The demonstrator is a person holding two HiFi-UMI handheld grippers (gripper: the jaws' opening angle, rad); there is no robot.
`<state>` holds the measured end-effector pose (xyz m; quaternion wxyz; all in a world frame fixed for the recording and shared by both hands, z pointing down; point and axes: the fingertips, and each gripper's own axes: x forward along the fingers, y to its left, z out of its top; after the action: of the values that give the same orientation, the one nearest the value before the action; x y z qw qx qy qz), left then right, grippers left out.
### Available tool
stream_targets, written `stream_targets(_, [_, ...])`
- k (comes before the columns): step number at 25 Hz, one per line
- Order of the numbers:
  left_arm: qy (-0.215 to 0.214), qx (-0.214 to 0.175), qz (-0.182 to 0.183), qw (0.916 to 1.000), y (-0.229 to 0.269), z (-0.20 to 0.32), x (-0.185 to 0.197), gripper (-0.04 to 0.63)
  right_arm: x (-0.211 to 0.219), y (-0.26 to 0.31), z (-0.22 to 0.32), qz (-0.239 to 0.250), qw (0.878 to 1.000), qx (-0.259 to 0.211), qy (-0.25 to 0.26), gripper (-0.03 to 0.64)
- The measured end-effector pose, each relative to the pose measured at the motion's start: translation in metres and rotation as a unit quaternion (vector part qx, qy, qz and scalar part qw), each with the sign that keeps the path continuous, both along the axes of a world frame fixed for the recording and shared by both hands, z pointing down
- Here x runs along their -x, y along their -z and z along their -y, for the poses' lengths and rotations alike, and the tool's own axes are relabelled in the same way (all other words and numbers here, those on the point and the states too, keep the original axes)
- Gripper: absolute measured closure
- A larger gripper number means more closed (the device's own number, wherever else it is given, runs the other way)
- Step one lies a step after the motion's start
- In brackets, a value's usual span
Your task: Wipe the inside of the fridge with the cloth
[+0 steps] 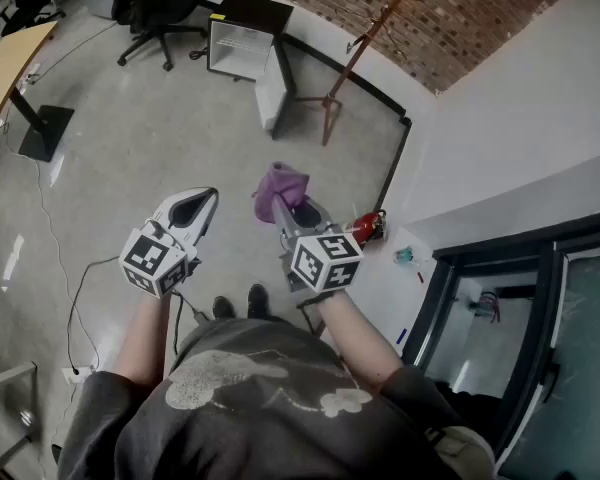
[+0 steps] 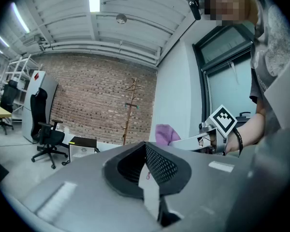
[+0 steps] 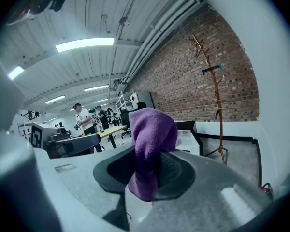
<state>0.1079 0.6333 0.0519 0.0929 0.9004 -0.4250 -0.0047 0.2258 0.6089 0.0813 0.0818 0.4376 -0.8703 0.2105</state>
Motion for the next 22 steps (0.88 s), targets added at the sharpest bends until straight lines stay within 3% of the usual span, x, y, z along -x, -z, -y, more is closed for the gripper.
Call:
stream_targets(15, [-0.003,0.019,-0.011,0.9997,-0.012,-0.009,0.02,0.577,0.012,-0.013,0.003,-0.011,1.0,0.011,-0.022,0.535])
stream_targets(22, [0.008,0.037,-0.024,0.999,-0.024,-0.005,0.037,0.577,0.0,-0.016,0.024,0.003,0.998,0.023,-0.06,0.532])
